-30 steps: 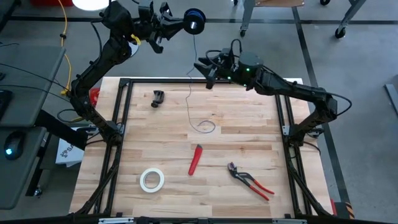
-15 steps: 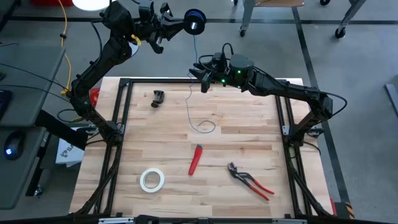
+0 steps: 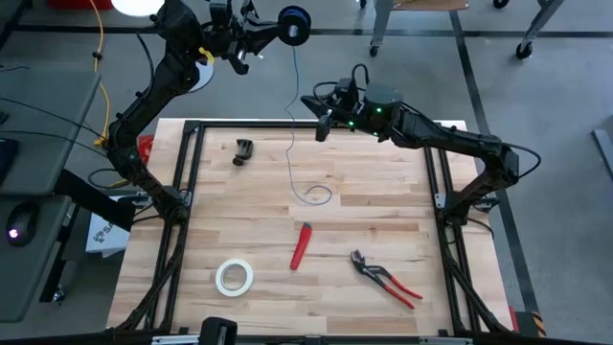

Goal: Coil cords
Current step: Coil the blue wire cable onto the black spool

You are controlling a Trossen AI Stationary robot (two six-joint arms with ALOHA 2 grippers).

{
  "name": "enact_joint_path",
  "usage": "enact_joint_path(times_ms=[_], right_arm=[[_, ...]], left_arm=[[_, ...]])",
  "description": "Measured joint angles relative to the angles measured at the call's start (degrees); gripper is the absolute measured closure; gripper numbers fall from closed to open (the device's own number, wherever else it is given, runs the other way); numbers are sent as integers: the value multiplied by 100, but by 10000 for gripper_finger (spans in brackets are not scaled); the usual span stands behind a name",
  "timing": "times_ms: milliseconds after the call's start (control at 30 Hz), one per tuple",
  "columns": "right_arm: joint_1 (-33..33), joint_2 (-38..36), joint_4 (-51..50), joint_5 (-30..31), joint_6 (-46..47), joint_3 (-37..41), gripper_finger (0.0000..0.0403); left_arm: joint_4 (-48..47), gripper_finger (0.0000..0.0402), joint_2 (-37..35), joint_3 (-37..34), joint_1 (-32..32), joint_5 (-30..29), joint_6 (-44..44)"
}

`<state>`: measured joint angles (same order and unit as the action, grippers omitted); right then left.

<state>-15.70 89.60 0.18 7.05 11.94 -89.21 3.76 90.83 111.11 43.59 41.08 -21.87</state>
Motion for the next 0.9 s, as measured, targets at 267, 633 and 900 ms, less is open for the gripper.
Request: enact_joint_path(times_ms=[267,633,900], right_arm=[[-44,-39,-144,-48,298,2,384],[-55,-35,-129,-44,197,2,222],[-55,-35,-129,-93,107,2,208]], left_arm=[[-3,401,2,-2,-16,5,-56],[40,401,2,-2,-353,-186,-211],[50,401,2,-2,-519,-325,-200]])
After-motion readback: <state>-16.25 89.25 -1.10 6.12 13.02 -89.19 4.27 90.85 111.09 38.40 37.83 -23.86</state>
